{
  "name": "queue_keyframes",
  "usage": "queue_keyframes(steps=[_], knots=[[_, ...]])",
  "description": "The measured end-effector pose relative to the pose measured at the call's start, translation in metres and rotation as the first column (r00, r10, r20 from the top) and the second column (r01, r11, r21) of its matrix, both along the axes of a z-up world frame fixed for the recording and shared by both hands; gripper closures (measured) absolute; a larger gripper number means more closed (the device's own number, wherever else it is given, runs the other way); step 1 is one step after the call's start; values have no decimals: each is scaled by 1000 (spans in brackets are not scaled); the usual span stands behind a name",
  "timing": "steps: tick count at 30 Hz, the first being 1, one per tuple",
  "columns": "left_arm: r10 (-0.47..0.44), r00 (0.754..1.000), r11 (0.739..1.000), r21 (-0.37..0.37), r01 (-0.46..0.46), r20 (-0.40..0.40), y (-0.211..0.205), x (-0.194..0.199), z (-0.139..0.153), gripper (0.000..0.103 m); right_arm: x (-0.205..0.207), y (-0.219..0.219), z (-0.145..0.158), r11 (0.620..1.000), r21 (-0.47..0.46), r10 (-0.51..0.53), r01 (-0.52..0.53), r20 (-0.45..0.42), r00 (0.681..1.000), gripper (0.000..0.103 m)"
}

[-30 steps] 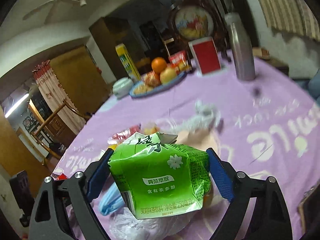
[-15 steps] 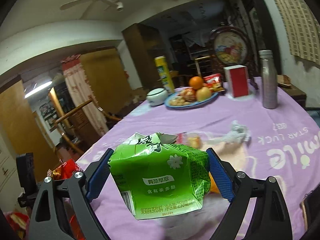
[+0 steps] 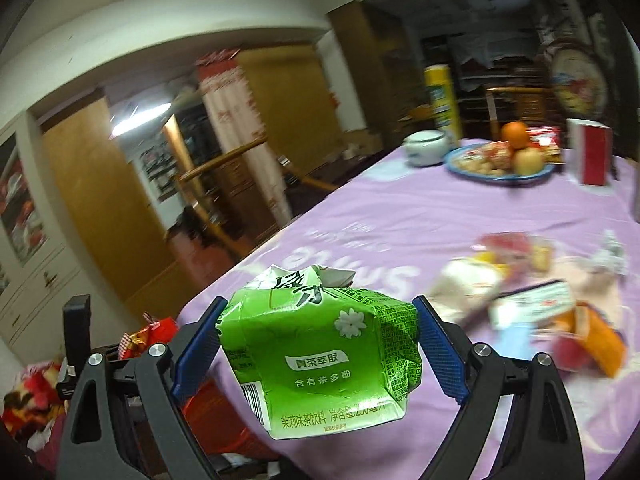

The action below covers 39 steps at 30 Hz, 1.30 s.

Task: Collect trash
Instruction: 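Carry the chip bag with the left gripper while the right gripper carries the carton toward the wastebasket, then open the left gripper over the red wastebasket while the right gripper releases the carton into it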

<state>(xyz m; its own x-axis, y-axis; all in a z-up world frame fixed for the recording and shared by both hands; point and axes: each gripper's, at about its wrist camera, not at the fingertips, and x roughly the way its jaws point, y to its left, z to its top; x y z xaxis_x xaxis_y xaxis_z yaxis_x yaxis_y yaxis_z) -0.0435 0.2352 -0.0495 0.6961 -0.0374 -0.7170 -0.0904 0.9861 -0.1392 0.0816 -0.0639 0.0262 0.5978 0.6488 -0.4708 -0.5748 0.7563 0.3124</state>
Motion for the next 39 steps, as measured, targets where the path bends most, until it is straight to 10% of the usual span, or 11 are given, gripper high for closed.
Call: queue_keyframes(steps=[5, 9, 24, 39], knots=[[51, 996, 998, -36, -54, -68, 41, -19, -32, 42, -7, 70, -4, 992, -45, 118, -119, -32, 992, 14], [116, 988, 993, -1, -117, -106, 62, -33, -55, 8, -13, 116, -6, 975, -96, 195, -198, -43, 980, 14], [420, 906, 906, -38, -422, -46, 155, -84, -67, 7, -64, 259, -34, 839, -199, 488, -506, -138, 862, 9], [343, 939, 939, -8, -343, -1, 118, -66, -49, 7, -46, 205, -23, 912, -189, 366, -365, -27, 930, 6]])
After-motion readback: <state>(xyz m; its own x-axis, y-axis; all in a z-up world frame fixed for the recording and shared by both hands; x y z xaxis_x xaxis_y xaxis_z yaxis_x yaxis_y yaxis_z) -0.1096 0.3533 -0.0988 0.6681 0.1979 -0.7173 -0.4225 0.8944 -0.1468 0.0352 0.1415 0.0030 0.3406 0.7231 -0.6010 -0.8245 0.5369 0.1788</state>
